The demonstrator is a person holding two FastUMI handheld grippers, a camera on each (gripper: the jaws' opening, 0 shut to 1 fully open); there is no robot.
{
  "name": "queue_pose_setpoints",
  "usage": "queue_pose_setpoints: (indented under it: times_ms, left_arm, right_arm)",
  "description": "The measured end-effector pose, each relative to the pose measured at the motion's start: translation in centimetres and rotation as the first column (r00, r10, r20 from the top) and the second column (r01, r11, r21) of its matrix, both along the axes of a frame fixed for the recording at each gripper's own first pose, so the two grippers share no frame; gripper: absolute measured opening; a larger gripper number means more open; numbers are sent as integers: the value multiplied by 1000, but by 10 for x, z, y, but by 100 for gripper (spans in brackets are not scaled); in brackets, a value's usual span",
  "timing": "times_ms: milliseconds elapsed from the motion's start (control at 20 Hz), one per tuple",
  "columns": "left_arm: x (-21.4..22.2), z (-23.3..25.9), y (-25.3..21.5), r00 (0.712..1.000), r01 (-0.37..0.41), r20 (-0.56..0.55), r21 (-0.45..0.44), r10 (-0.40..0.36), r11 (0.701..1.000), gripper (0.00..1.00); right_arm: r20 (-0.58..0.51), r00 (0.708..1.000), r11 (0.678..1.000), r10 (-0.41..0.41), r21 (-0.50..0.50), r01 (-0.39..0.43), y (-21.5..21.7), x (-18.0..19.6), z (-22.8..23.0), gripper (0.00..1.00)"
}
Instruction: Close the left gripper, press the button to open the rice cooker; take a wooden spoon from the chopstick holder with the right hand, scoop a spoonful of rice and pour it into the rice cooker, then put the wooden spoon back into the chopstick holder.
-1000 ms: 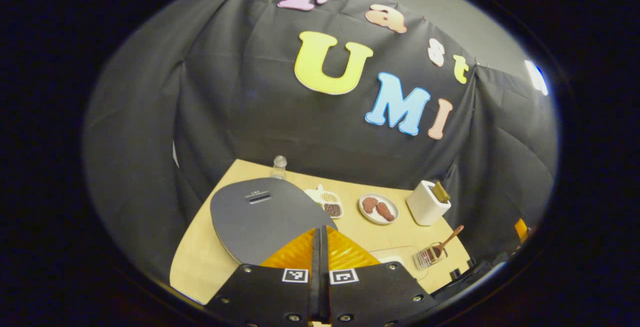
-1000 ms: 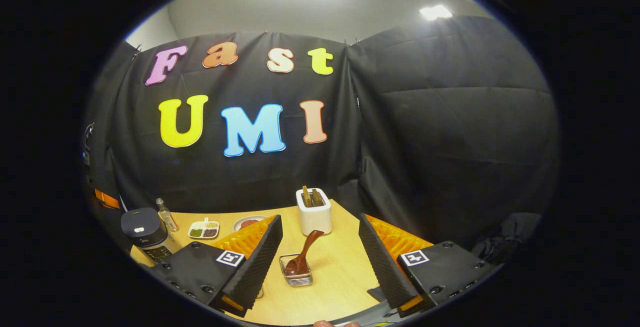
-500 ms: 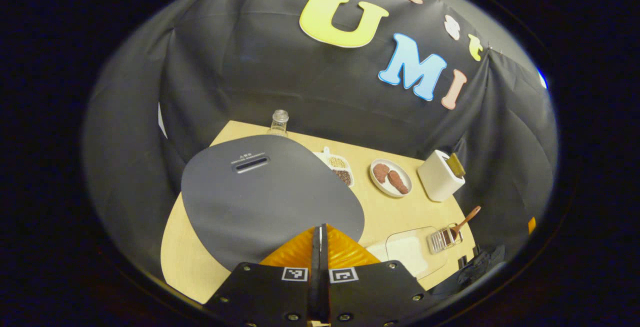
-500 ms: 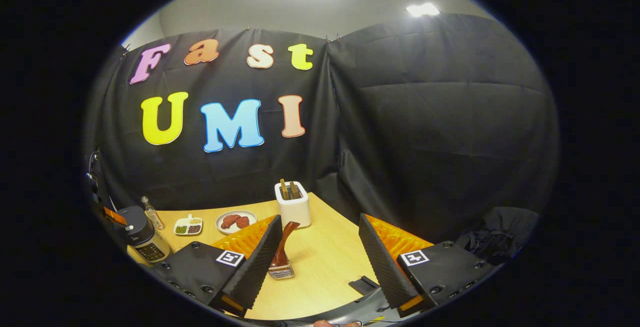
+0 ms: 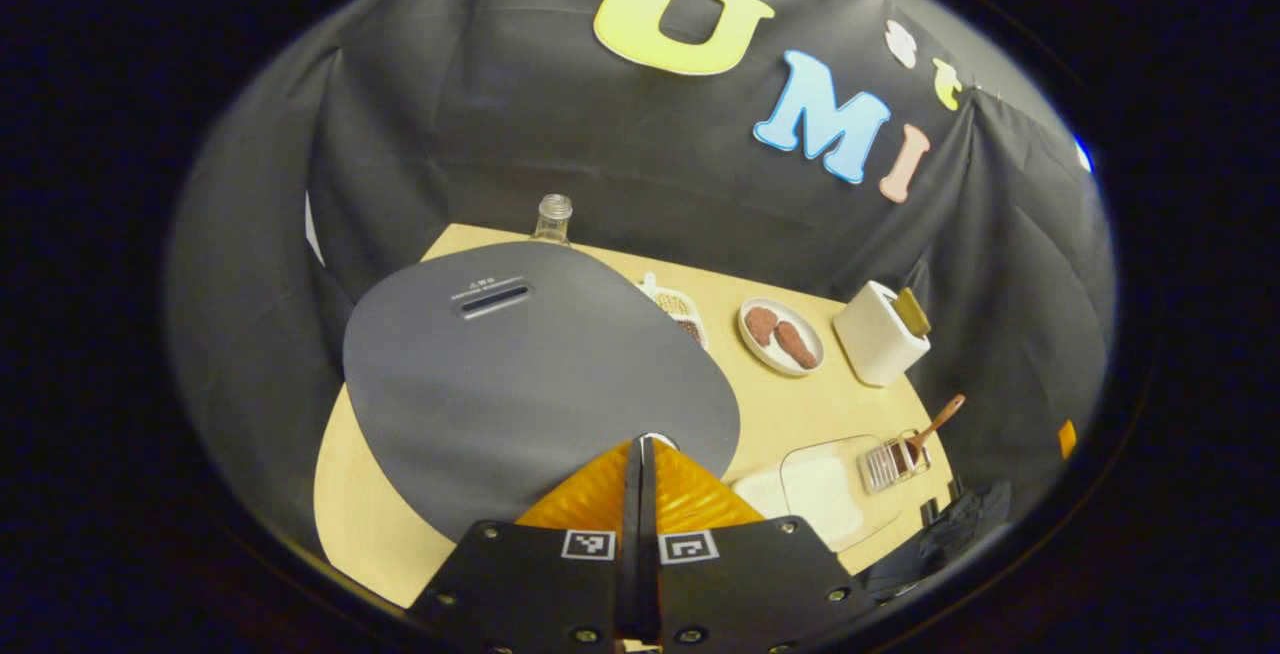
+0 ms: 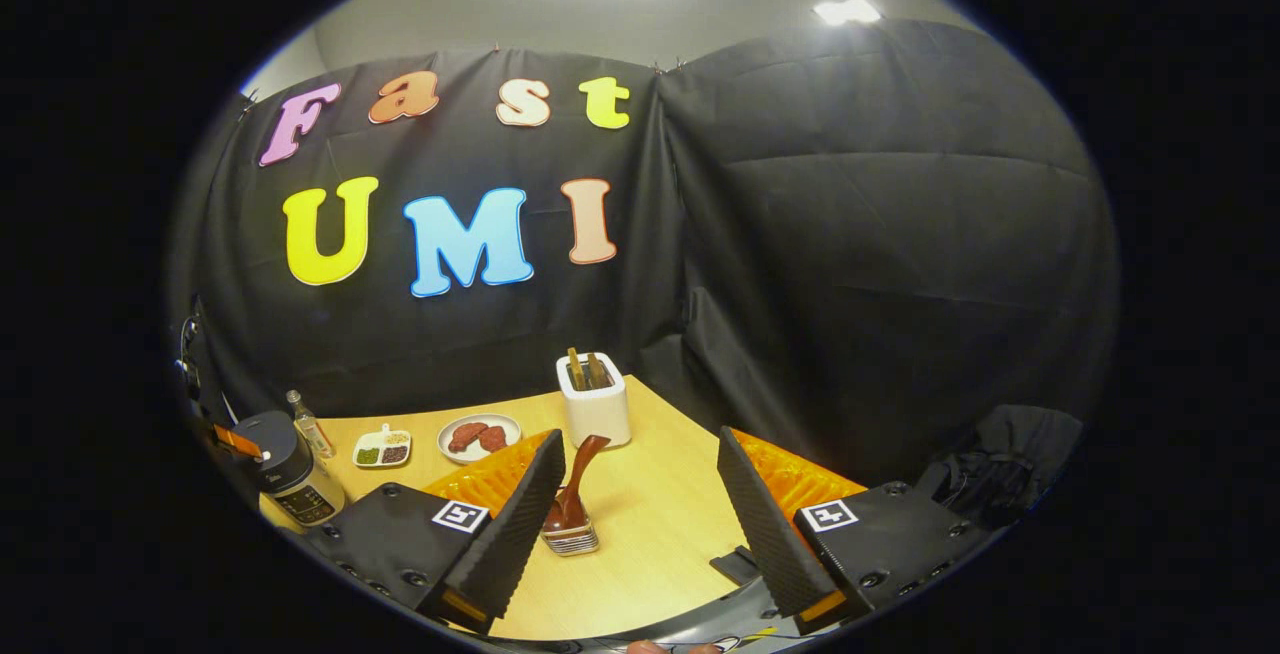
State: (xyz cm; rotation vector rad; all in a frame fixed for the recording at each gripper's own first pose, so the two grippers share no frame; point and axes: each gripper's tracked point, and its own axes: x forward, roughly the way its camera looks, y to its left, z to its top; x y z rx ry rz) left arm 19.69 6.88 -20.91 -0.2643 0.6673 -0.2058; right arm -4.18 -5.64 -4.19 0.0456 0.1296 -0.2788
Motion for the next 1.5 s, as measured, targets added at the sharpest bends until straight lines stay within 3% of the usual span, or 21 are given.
queue_pose_setpoints:
  times_ms: [150, 400, 550, 650, 750, 900, 1150, 1250, 1350, 1450, 1500]
  left_arm:
    - [-2, -4, 0, 1000, -13, 17, -7, 13, 1000, 2]
    - [-3, -2, -1, 999, -31, 43, 82, 28, 996, 2]
    - [-9, 12, 5, 994, -81, 86, 148, 69, 986, 2]
    - [-10, 47, 14, 977, -150, 178, 192, 116, 970, 1]
    - [-9, 109, 23, 932, -230, 327, 198, 157, 953, 1]
    - [-30, 201, 38, 825, -338, 524, 158, 211, 928, 1]
    - [-85, 268, 46, 689, -427, 676, 89, 260, 900, 0]
    - [-103, 273, 49, 662, -474, 700, 116, 266, 873, 33]
    - [-109, 270, 65, 638, -570, 707, 170, 304, 804, 65]
    - [-117, 249, 55, 667, -575, 672, 189, 322, 796, 98]
    - [-119, 240, 48, 677, -576, 654, 184, 339, 796, 99]
  right_arm:
    - [1, 999, 999, 37, 8, -37, 22, 10, -1, 94]
    - [3, 997, 996, 79, -28, -79, 30, 12, -1, 98]
    - [2, 997, 997, 81, -7, -81, 25, 11, 0, 94]
    - [3, 997, 997, 76, 4, -76, 19, 11, 3, 98]
    - [-1, 997, 997, 82, -8, -82, 17, 15, 6, 94]
    - [-6, 994, 994, 109, -26, -109, 19, 32, 9, 97]
    - [-20, 985, 985, 170, -20, -170, 28, 78, 10, 97]
    - [-39, 981, 982, 191, -1, -191, 30, 100, 3, 98]
    - [-54, 974, 975, 221, 43, -219, 35, 120, -3, 94]
    - [-73, 969, 970, 236, 77, -230, 34, 143, -11, 98]
    - [-88, 967, 969, 239, 94, -230, 32, 153, -19, 98]
